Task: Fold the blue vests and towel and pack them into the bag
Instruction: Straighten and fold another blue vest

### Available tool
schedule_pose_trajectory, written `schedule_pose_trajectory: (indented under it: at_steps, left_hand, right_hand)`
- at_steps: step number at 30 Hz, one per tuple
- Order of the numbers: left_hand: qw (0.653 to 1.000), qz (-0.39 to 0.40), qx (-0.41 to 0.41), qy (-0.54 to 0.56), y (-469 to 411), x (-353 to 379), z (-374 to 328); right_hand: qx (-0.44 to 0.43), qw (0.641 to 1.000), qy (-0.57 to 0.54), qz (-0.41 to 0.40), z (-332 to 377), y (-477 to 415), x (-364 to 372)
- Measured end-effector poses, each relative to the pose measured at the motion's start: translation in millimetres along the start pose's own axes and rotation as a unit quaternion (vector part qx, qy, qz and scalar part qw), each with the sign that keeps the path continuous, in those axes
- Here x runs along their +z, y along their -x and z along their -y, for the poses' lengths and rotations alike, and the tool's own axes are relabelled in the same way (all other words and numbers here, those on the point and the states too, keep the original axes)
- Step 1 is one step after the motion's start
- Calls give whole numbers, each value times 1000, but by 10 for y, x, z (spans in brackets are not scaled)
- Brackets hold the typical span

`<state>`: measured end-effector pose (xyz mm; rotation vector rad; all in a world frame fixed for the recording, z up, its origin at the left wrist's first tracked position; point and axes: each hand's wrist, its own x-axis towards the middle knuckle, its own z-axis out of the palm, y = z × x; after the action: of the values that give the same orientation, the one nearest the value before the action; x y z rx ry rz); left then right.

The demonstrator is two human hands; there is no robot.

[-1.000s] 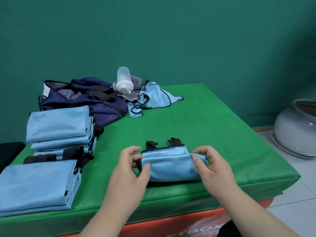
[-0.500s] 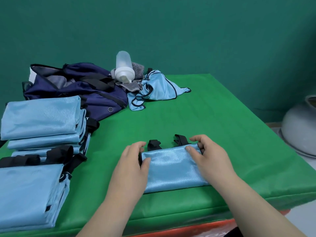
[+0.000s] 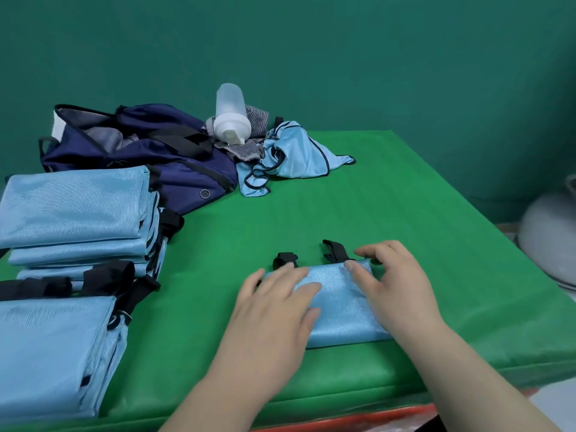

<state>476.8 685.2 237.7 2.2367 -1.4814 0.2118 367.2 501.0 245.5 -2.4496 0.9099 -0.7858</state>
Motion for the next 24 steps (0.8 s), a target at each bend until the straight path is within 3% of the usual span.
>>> schedule_pose_trajectory:
  at_steps: [3, 5, 7, 12, 16, 22, 24]
  left_hand:
    - [997, 57, -8, -41, 34, 122, 10]
    - [996, 73, -11, -57, 46, 151, 10]
    - [994, 86, -18, -71, 64, 162, 12]
    - [984, 145, -67, -78, 158, 88, 34]
    - [980, 163, -103, -53, 185, 15, 63]
    - [987, 117, -68, -88, 100, 83, -27]
    - [981, 136, -103, -91, 105, 108, 5]
  right_hand:
    - [-130, 991, 14, 9, 92, 126, -64]
    - [-209, 973, 62, 78, 124, 265, -17]
    - [-237, 950, 125, 158, 122, 373, 43]
    - [-146, 933, 178, 277, -16, 323, -84]
    - [-101, 946, 143, 273, -6, 308, -184]
    - [-144, 937, 172, 267, 155, 333, -110]
    - [-119, 938, 175, 275, 113, 318, -65]
